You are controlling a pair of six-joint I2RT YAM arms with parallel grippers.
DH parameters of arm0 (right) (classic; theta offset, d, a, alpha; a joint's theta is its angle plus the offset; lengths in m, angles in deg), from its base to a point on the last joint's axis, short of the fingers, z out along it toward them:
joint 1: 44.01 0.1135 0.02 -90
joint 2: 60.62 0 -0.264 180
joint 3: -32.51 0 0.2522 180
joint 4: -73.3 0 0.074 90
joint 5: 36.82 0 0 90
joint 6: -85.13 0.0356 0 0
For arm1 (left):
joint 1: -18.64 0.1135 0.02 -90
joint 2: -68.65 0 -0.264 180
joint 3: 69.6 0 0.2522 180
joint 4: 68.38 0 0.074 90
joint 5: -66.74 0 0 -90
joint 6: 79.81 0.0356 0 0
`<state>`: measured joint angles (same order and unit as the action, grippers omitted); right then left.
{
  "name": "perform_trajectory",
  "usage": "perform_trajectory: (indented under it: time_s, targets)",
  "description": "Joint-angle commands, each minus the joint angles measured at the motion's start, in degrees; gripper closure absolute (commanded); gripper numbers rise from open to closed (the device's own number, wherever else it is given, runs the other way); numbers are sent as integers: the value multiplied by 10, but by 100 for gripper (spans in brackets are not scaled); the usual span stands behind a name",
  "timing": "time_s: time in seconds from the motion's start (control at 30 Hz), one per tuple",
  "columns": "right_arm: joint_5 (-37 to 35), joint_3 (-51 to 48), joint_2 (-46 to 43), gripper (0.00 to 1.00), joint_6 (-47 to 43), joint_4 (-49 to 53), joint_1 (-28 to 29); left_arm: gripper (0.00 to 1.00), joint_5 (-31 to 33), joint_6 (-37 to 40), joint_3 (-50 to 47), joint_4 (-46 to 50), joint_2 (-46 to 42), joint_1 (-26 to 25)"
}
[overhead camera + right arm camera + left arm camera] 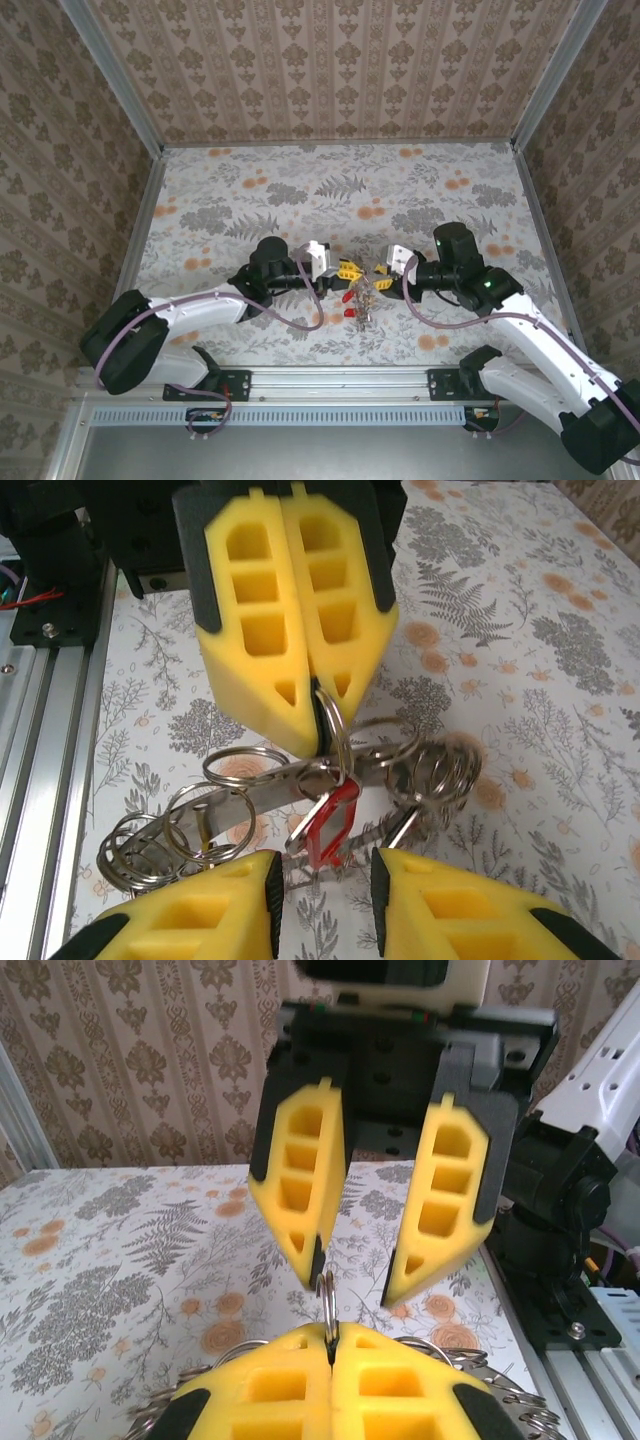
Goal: Put the keys on the keyring
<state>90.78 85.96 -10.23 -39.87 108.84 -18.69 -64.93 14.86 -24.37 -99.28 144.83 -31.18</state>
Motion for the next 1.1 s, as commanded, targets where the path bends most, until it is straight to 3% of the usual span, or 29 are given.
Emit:
perform_trajectory:
  time_s: [0.0, 0.07, 0.3, 0.47, 0.67, 0.9, 1.07]
  targets:
    - [22, -25, -1, 64, 43, -62, 1, 100, -27, -17, -4, -55, -20, 4]
    - [16, -34, 5, 59, 55, -84, 10, 100, -30, -19, -5, -60, -19, 4]
    - [-4, -43, 27, 66, 67, -126, 17, 100, -45, -19, -4, -63, -19, 4]
    - [-8, -55, 30, 65, 73, -151, 22, 100, -45, -19, -2, -63, -18, 5]
    - [-19, -67, 31, 87, 79, -158, 28, 100, -38, -16, -3, -66, -19, 7]
    - [-42, -42, 7, 94, 43, -91, 27, 100, -5, -4, -11, -21, -33, 16]
    - [-45, -8, 0, 100, 29, -51, 27, 100, -19, 10, -6, 14, -34, 17]
